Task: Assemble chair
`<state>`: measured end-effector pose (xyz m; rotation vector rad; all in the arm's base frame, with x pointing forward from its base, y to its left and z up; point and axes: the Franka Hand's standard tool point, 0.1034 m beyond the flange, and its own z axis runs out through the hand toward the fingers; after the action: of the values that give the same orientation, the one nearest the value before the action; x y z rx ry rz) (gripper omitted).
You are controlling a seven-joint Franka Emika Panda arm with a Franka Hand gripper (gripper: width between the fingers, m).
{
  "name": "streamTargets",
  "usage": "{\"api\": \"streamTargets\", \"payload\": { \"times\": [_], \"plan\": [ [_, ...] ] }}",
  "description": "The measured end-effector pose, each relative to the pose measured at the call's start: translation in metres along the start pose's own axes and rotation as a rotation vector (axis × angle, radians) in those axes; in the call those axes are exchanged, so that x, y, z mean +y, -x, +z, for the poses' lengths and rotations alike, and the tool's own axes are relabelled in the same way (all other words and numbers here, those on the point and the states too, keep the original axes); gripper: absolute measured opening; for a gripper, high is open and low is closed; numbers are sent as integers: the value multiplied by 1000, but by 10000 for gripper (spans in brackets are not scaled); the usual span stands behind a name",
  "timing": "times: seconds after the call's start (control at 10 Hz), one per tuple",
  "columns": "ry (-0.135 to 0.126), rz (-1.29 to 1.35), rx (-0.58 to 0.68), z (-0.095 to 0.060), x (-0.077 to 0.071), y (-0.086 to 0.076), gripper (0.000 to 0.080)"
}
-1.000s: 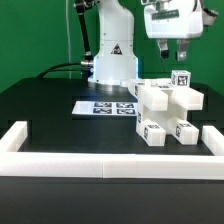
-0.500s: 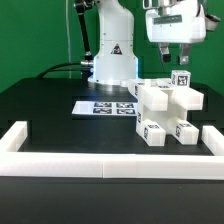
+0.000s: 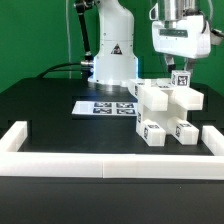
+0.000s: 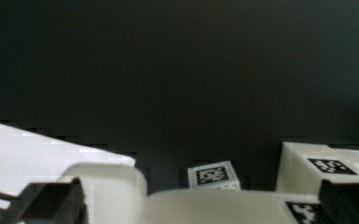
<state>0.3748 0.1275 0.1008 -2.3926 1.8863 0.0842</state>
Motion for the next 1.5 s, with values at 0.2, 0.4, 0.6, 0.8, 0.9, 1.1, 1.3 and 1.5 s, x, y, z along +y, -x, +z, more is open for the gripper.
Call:
{"api": "streamTargets", "payload": {
  "times": [0.2,0.4,0.6,0.8,0.9,1.1,1.3,1.5],
  "plan": [
    [3,14,0,7,-2,2,649],
    [11,10,-2,11,-2,2,649],
    [9,-39,-3,10,-3,-4,649],
    [3,-105,-3,8,-4,-15,649],
    [1,-131,-4,7,-4,-20,649],
    [0,-174,-1,7,-4,-28,649],
    [1,-192,-1,8,-4,-30,649],
    [4,-201,-4,7,-6,-31,649]
  ]
}}
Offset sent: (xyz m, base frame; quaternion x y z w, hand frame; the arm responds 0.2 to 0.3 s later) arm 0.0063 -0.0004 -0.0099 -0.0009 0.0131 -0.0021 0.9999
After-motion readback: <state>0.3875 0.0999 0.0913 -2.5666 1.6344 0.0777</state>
